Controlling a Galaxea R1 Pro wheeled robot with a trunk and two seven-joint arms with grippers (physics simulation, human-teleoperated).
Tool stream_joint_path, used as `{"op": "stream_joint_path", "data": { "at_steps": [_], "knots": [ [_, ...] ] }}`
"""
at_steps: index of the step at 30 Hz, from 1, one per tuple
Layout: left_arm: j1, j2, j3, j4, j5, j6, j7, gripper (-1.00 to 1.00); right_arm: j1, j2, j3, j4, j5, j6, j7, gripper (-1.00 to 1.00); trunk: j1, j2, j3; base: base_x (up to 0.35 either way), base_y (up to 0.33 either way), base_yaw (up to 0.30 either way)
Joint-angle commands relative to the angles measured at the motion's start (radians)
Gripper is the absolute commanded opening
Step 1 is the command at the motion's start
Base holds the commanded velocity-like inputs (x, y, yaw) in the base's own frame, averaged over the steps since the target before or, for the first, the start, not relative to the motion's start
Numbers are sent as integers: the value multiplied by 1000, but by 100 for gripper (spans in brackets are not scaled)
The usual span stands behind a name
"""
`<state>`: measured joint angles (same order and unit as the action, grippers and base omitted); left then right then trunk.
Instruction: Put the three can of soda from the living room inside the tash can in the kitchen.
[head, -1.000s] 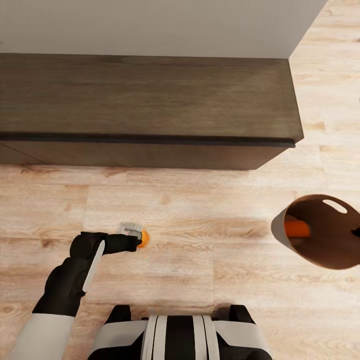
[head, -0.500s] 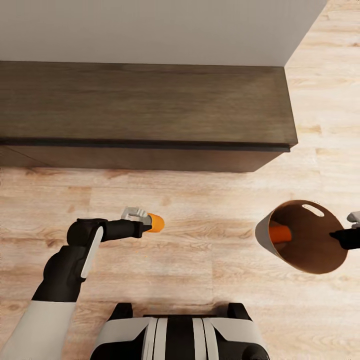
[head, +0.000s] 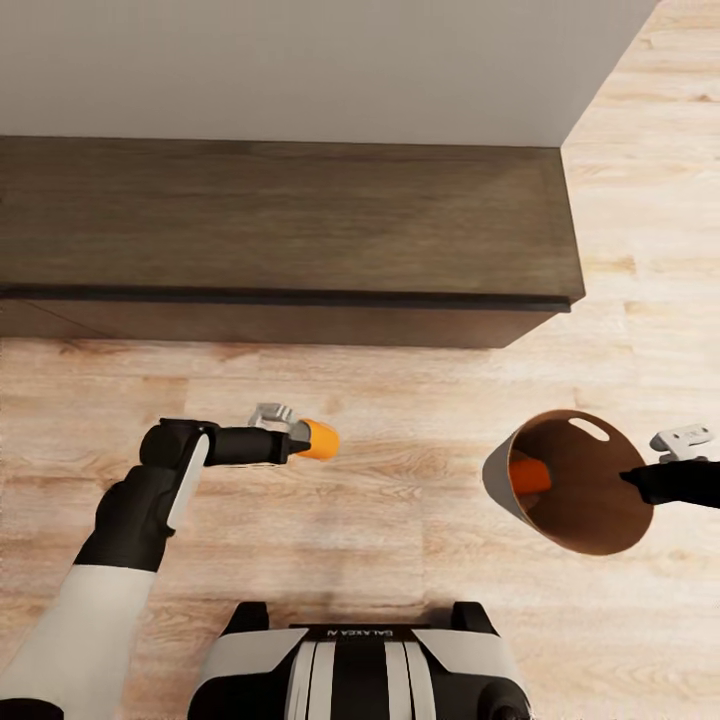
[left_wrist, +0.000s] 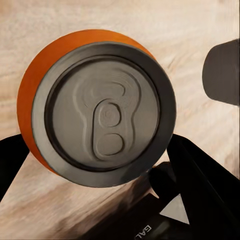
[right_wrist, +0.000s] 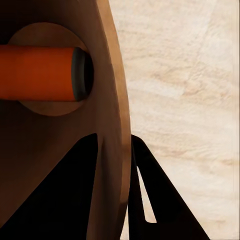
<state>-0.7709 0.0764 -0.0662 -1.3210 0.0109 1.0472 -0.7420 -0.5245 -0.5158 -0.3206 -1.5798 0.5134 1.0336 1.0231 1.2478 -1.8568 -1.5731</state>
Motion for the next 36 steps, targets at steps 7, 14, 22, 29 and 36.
{"op": "stream_joint_path", "data": {
  "at_steps": [7,14,22,29,36],
  "knots": [
    [-63,51,-1,77,-3,0,-161,-100,-1,6,12,1,-28,14,5,-100,-27,49,22,0,0,0],
    [-84,93,-1,77,-3,0,-319,-100,-2,34,48,6,-23,14,5,-100,-54,98,44,0,0,0],
    [-107,154,-1,11,-3,0,-478,-100,-8,70,74,15,-21,14,3,-100,-84,154,69,0,0,0],
    [-146,211,-1,-19,-4,0,-648,-100,-10,87,98,16,-21,14,2,-100,-111,203,91,0,0,0],
    [-226,215,0,-23,-4,0,-726,-100,-15,156,106,24,7,14,-9,-100,-138,252,113,0,0,0]
  ]
}}
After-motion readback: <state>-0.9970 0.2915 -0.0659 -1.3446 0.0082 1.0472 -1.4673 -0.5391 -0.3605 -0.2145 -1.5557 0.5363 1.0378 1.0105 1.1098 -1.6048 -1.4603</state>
